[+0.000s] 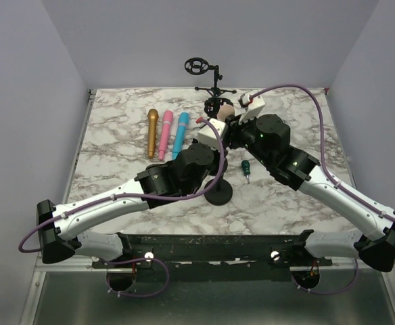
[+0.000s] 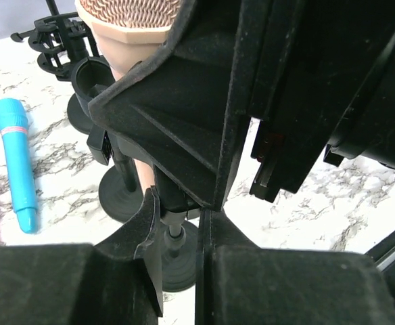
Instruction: Remove the microphone from the stand
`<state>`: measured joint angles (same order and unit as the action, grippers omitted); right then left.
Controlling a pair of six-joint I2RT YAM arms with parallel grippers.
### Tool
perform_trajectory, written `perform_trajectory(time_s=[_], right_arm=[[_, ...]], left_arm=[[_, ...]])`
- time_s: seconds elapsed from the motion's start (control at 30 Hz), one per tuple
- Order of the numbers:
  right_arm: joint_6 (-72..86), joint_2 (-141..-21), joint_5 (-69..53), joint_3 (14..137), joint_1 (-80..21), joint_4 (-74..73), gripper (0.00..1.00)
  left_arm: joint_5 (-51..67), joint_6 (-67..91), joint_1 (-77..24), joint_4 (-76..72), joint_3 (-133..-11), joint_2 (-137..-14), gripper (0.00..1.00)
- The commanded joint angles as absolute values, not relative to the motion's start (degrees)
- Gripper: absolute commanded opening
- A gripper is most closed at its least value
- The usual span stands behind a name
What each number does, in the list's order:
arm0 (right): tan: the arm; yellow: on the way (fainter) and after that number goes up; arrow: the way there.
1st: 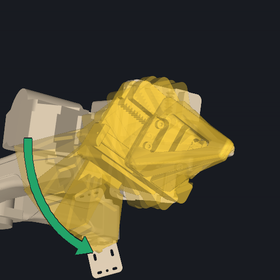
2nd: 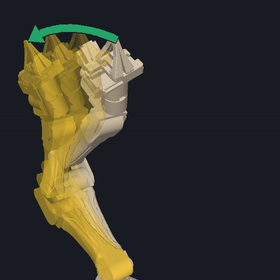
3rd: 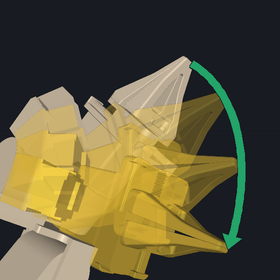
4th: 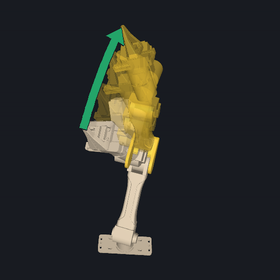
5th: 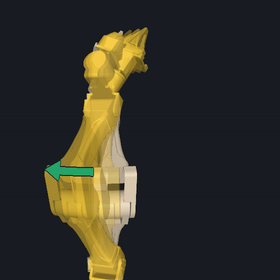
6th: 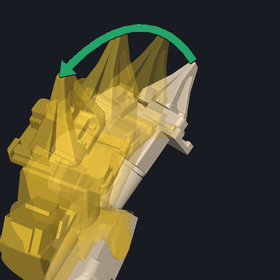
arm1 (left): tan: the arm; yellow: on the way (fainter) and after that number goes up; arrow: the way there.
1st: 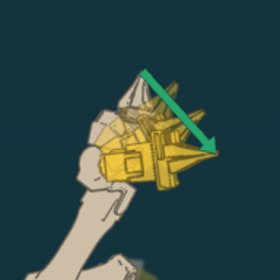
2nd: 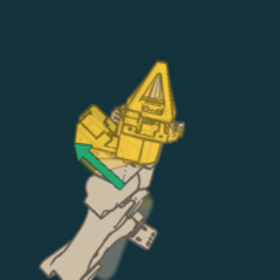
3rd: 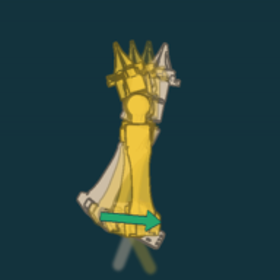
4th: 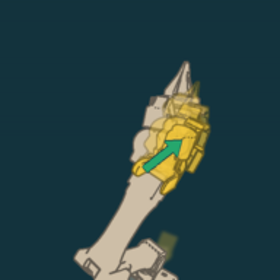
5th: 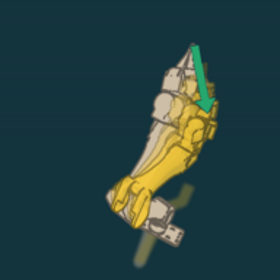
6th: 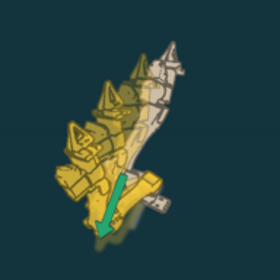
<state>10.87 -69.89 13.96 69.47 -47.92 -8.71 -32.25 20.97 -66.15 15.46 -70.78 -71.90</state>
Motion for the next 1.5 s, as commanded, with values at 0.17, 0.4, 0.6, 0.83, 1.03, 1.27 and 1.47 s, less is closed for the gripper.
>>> perform_trajectory(time_s=[0.17,0.4,0.6,0.83,1.03,1.27,1.47], right_arm=[[13.44,-67.31,16.52,73.33,-48.59,-8.50,0.01],[12.64,-67.13,18.72,80.64,-48.67,-9.57,0.01],[9.49,-68.42,20.57,87.87,-48.63,-11.94,0.01],[0.85,-65.34,33.65,90.59,-48.57,-12.49,0.01],[-6.36,-62.68,43.10,90.60,-48.54,-12.11,0.01],[-4.22,-57.92,43.37,84.74,-48.58,-14.55,0.01],[-0.19,-56.13,41.49,81.02,-48.54,-18.73,0.01]], left_arm=[[-30.26,22.94,-65.82,15.38,-64.98,-69.14,0.00],[-28.40,23.73,-65.81,15.45,-62.14,-66.77,0.00],[-27.42,23.66,-65.82,16.45,-62.33,-67.16,0.00],[-25.31,23.90,-65.82,19.40,-65.05,-68.23,0.11],[-23.58,25.23,-65.81,21.73,-67.96,-68.90,0.58],[-14.26,30.23,-63.67,25.04,-72.17,-66.99,0.91],[-4.72,38.38,-58.22,26.79,-71.85,-61.49,0.96]])
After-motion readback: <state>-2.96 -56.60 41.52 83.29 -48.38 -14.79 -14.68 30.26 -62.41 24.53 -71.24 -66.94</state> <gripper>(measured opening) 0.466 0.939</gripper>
